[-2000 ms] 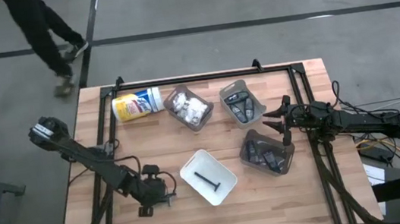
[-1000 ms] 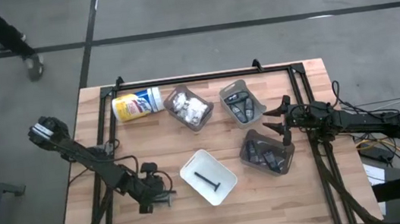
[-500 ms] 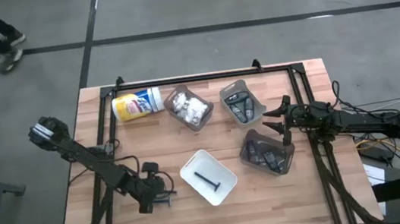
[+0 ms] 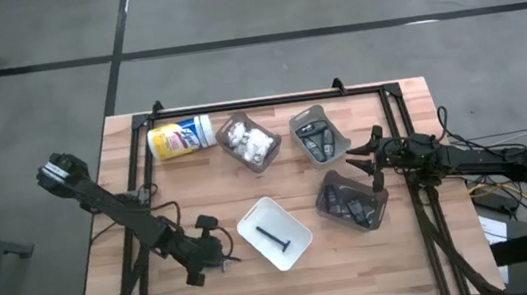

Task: Pick & Place Travel size toiletries
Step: Put the blue razor into the white bin

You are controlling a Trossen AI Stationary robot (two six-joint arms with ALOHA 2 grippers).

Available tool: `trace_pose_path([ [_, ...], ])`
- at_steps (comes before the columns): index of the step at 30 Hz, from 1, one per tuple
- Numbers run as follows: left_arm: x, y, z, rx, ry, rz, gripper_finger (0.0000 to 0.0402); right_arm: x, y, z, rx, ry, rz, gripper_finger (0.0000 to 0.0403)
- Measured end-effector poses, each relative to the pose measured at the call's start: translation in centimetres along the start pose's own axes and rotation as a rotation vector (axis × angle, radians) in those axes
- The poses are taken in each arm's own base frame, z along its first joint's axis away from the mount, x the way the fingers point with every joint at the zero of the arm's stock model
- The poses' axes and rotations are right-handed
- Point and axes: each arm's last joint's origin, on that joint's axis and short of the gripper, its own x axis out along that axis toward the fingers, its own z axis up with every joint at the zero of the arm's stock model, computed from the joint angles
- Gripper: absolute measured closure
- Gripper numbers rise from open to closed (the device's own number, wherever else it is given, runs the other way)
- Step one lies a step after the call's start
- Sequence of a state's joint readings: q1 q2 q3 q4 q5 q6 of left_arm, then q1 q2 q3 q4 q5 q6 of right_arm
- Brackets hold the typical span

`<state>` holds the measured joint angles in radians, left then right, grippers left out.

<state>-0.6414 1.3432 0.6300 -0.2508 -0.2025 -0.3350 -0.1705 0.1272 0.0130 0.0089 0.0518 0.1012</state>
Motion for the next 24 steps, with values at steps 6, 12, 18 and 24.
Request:
trace_pose_path([
  [6, -1.3, 0.2, 2.1, 0.050, -0.088, -0.004, 0.0374, 0.0, 0.0, 0.0, 0.001, 0.000, 0.000, 0.0297],
  [12, -2.9, 0.5, 4.1, 0.114, -0.176, 0.004, 0.0374, 0.0, 0.0, 0.0, 0.000, 0.000, 0.000, 0.0316],
  [18, -4.4, 0.9, 6.1, 0.186, -0.259, 0.060, 0.0373, 0.0, 0.0, 0.0, 0.001, 0.000, 0.000, 0.0335],
  [24, -5.0, 1.7, 7.7, 0.238, -0.336, 0.099, 0.0373, 0.0, 0.0, 0.0, -0.002, 0.000, 0.000, 0.0350],
])
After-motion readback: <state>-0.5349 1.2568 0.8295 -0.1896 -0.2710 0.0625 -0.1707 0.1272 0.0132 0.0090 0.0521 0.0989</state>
